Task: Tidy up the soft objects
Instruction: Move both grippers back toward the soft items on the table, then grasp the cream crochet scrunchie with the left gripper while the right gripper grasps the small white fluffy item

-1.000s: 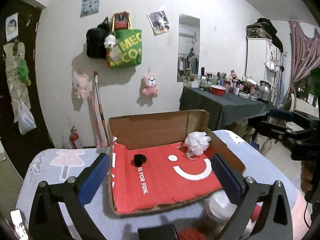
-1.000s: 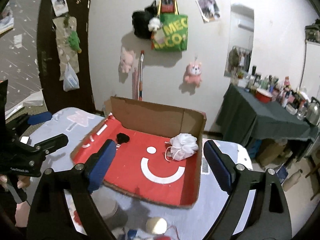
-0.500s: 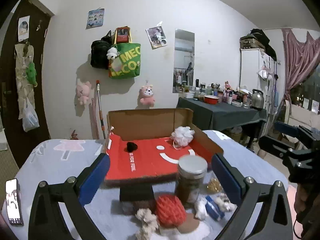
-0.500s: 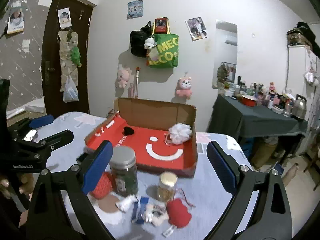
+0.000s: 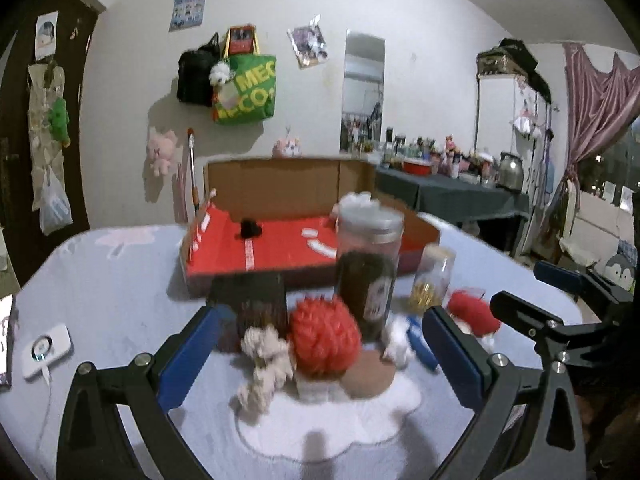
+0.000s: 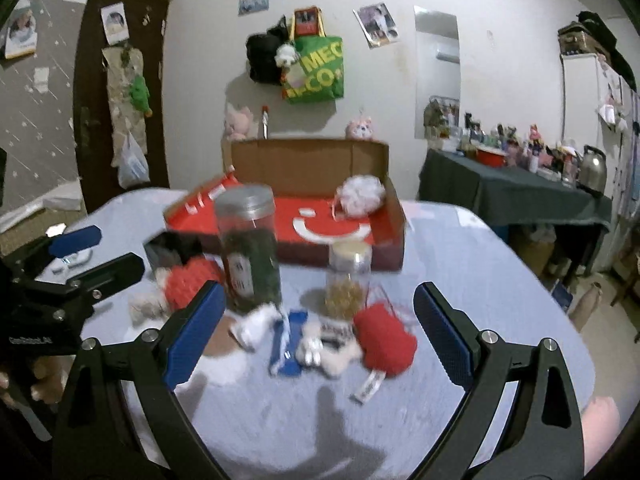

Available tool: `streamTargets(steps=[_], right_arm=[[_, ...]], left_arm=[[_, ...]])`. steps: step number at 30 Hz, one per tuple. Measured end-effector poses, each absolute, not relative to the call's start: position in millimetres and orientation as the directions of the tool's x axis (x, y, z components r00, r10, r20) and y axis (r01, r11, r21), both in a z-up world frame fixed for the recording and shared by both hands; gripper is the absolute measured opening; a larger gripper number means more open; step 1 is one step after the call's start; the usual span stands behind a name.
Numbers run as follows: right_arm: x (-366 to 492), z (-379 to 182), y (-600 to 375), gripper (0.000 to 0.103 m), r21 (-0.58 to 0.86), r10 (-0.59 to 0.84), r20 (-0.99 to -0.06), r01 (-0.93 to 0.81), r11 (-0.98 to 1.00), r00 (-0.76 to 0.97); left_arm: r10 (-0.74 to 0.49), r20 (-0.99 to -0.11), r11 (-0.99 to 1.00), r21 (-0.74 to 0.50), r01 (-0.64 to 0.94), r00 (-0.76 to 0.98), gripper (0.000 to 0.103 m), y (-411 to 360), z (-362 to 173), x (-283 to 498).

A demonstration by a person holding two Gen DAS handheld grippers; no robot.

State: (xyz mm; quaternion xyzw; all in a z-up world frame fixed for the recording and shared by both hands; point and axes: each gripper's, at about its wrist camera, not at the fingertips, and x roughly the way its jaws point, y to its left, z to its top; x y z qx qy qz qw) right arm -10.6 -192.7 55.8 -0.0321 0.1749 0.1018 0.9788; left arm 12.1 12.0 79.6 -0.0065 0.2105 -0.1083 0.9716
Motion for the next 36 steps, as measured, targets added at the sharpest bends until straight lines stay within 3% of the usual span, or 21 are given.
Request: streamTargets(steps=[6,22,30,33,36], right_arm=[[4,23,-189,0.096,-0.004,0.191,-0.425,-0.213,0.977,0.885],[30,13,-173,0.096,0.058,0.27,-0.476,-0.276,0.959,0.837],[45,11,-165,0.096,0.133,0.359,-0.506,-0.341,0.931,0.784],[48,12,-159,0.09,0.152,0.393,-0.509,-0.37,0.917,0.765],[54,11,-154,0.074,0.174,0.416,-0.527,-0.385,0.906,0.741]], left_arm=[[-0.211,-0.486,0.977,-0.093,0.189,0.848,0.103,21,56,24],[-0.199,-0.563,0.98,-0.11,0.165,0.802,0.103,58,42,41],[-0.203,-0.599,0.978,-0.093,0.184,0.774,0.095,64,37,50],[-0.212,-0.61,0.976,-0.09,0.2,0.763,0.088,64,35,54],[-0.221,-0.618,0.973,-0.09,0.211,0.754,0.085,64,34,58]])
